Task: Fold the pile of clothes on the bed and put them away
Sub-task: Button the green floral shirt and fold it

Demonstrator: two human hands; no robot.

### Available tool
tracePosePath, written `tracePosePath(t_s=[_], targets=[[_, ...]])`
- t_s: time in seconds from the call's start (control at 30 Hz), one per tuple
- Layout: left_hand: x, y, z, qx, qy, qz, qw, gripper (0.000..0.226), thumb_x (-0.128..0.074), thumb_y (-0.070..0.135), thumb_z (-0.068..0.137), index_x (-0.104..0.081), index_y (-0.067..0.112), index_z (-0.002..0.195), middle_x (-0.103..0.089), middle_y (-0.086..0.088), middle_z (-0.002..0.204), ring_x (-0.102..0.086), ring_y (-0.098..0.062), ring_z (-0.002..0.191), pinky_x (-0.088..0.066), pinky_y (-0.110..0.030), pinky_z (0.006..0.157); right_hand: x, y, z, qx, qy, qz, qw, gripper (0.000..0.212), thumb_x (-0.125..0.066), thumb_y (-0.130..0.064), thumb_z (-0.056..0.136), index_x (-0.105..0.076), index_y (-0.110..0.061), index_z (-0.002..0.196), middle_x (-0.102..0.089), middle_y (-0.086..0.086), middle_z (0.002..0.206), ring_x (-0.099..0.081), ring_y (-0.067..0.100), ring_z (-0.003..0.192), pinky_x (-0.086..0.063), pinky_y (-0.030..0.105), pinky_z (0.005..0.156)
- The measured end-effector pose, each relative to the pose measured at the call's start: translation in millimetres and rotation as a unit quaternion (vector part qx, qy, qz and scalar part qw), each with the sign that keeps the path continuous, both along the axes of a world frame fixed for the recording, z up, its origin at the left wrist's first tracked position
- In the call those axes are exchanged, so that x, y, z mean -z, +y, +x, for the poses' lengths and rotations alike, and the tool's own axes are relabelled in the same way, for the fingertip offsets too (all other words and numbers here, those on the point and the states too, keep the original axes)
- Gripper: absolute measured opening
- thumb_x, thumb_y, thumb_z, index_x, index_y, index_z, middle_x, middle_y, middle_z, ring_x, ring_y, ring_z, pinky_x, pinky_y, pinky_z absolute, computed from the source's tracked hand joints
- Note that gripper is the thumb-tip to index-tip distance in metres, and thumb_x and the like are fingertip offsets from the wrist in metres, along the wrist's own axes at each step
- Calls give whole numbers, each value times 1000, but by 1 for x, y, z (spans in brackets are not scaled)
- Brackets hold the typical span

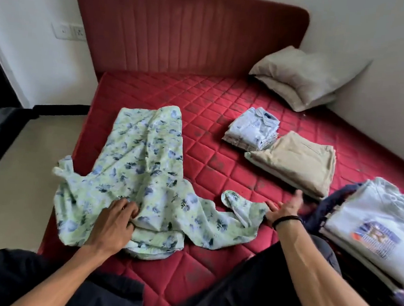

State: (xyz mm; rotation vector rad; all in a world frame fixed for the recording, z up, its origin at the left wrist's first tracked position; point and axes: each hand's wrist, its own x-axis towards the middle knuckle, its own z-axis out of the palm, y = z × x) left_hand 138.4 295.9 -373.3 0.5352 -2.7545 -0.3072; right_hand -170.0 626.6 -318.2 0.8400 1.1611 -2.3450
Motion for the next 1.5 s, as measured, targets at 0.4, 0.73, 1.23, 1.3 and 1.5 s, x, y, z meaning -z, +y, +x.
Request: tracePosePath(t_s=[0.4,0.73,1.23,1.3,1.5], targets=[[-20,0,8,-29,14,26,999,45,-78,-5,69,-53,25,93,-47,15,75,-41,-11,50,-24,-23,46,-10,6,-28,-141,268,145,942,36,-67,17,73,-70,0,104,-71,10,83,-63,28,79,-58,28,59],[-3,3,10,-44,7,-2,999,52,-84,-1,66,-45,25,89,-58,5,72,-47,-19,49,-36,-30,50,22,84,-71,-202,64,309,927,24,-36,-2,98,-42,-17,80,-36,5,76,-42,16,55,-42,23,47],[-12,5,11,-144,66,58,986,43,-75,-5,68,-53,23,92,-62,4,81,-60,-31,69,-35,-32,55,5,68,-67,-524,287,627,500,17,-89,-20,77,-74,-13,80,-63,-3,61,-59,19,67,-42,17,48],[-14,7,11,-156,87,69,981,38,-75,-2,70,-53,22,89,-61,5,79,-59,-29,70,-35,-33,56,0,83,-80,-461,287,588,600,28,-83,-23,87,-69,-1,75,-57,1,54,-52,18,56,-44,20,47],[-8,1,21,-77,94,51,991,41,-77,-3,75,-50,24,89,-55,9,83,-54,-16,69,-42,-30,55,-41,93,-92,-323,265,543,728,60,-79,-47,88,-67,13,86,-56,13,76,-47,21,72,-37,35,66]])
